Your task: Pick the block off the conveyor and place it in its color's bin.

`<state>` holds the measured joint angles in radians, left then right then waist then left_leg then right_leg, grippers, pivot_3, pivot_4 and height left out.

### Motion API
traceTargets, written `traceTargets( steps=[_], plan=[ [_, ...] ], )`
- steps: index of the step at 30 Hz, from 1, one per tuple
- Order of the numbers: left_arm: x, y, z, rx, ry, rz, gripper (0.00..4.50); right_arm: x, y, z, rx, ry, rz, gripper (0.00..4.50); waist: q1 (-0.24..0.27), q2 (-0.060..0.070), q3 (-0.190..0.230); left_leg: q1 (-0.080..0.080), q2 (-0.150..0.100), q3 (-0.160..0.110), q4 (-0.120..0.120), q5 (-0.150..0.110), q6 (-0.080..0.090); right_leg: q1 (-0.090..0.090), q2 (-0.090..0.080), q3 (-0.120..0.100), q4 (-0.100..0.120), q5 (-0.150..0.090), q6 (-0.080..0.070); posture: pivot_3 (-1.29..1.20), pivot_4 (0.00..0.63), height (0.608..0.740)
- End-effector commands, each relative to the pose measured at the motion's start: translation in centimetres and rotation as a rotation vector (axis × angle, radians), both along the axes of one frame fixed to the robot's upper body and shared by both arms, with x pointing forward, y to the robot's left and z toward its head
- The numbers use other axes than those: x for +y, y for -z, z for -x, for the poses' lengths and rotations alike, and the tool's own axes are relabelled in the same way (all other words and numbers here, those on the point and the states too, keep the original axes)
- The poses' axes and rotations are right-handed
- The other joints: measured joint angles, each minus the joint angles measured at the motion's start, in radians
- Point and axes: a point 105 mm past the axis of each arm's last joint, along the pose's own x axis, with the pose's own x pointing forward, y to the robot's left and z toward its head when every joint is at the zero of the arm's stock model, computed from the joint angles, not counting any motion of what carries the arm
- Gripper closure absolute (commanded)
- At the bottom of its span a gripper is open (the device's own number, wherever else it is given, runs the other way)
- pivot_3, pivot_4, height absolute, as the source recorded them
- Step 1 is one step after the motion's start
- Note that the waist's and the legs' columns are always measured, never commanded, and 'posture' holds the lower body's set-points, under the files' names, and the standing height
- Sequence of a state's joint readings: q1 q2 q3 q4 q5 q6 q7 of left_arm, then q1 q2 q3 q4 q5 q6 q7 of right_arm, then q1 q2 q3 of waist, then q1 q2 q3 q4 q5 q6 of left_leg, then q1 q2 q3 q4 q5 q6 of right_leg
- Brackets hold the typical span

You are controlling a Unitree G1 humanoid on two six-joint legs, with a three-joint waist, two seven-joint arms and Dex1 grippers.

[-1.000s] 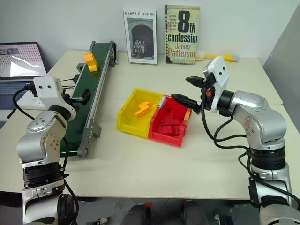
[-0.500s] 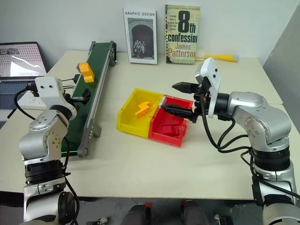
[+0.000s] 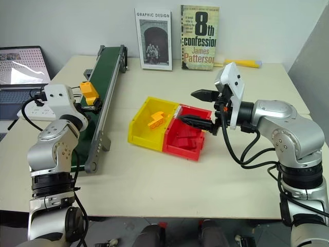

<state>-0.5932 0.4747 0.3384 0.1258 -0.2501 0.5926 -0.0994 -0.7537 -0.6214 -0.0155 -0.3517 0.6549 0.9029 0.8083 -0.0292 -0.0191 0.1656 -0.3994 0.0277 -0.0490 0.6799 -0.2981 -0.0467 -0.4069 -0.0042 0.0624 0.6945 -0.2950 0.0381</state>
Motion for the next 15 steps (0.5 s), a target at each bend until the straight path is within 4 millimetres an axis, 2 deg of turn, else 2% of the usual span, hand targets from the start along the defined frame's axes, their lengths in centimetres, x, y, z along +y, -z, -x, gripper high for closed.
traceTargets(
  steps=[1, 5, 7, 8, 15],
  plan=[
    [-0.1, -1.8, -0.2, -0.066, -0.005, -0.018, 0.04, -0.2, -1.0, 0.8, -0.048, -0.004, -0.01, 0.0, 0.0, 0.0, 0.0, 0.0, 0.0, 0.0, 0.0, 0.0, 0.0, 0.0, 0.0, 0.0, 0.0, 0.0, 0.0, 0.0, 0.15, 0.74],
    [0.3, -1.5, -0.1, -0.054, -0.026, -0.009, 0.04, -0.3, -1.1, 0.9, -0.047, 0.003, -0.009, 0.0, 0.0, 0.0, 0.0, 0.0, 0.0, 0.0, 0.0, 0.0, 0.0, 0.0, 0.0, 0.0, 0.0, 0.0, 0.0, 0.0, 0.15, 0.74],
    [0.6, -1.2, 0.1, -0.049, -0.046, 0.007, 0.4, -0.4, -1.2, 0.8, -0.047, 0.006, -0.009, 0.0, 0.0, 0.0, 0.0, 0.0, 0.0, 0.0, 0.0, 0.0, 0.0, 0.0, 0.0, 0.0, 0.0, 0.0, 0.0, 0.0, 0.15, 0.74],
    [0.8, -1.1, 0.2, -0.046, -0.054, 0.016, 0.44, -0.4, -1.2, 0.8, -0.047, 0.008, -0.009, 0.0, 0.0, 0.0, 0.0, 0.0, 0.0, 0.0, 0.0, 0.0, 0.0, 0.0, 0.0, 0.0, 0.0, 0.0, 0.0, 0.0, 0.15, 0.74],
    [1.2, -0.5, 0.9, -0.028, -0.085, 0.055, 1.94, -0.4, -1.4, 0.7, -0.051, 0.01, -0.005, 0.0, 0.0, 0.0, 0.0, 0.0, 0.0, 0.0, 0.0, 0.0, 0.0, 0.0, 0.0, 0.0, 0.0, 0.0, 0.0, 0.0, 0.15, 0.74]
  ],
)
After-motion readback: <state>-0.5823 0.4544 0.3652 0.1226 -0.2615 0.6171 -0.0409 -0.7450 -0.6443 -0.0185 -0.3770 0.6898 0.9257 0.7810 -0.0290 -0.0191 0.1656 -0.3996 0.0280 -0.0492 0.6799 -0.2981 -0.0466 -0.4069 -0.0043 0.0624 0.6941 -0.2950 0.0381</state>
